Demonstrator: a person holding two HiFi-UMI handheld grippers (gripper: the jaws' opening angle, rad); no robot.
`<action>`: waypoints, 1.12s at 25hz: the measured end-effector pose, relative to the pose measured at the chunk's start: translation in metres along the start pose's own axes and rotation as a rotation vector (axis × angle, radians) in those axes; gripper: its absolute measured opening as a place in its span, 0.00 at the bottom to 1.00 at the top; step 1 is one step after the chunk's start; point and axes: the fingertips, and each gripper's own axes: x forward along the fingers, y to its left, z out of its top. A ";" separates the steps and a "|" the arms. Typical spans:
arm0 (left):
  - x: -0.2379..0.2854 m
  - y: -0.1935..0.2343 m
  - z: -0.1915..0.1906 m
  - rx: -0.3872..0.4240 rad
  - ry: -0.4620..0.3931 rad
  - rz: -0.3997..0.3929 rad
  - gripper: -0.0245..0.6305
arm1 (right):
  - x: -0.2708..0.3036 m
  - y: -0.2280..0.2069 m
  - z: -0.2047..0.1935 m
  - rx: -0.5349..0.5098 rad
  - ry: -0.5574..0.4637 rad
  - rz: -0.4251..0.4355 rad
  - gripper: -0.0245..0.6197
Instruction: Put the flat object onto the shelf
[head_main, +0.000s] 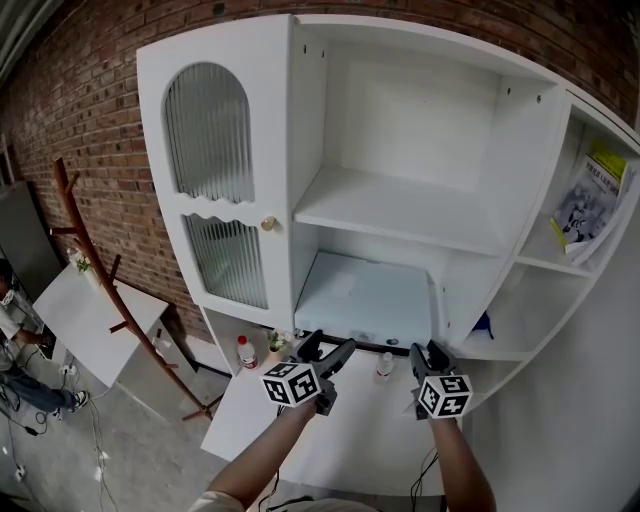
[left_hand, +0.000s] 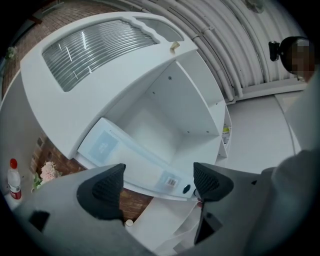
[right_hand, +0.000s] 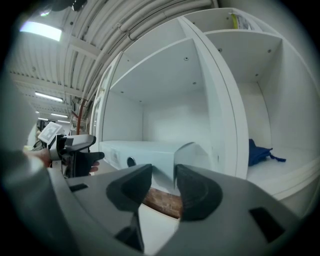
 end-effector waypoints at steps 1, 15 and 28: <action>0.000 0.001 0.000 -0.003 0.003 -0.001 0.69 | 0.001 -0.001 0.000 0.004 -0.001 0.000 0.26; -0.008 -0.012 0.013 0.087 0.014 -0.020 0.69 | -0.014 -0.002 0.006 0.008 -0.017 -0.023 0.25; -0.041 -0.017 0.021 0.274 0.027 0.036 0.69 | -0.065 0.000 0.009 -0.020 -0.088 -0.042 0.14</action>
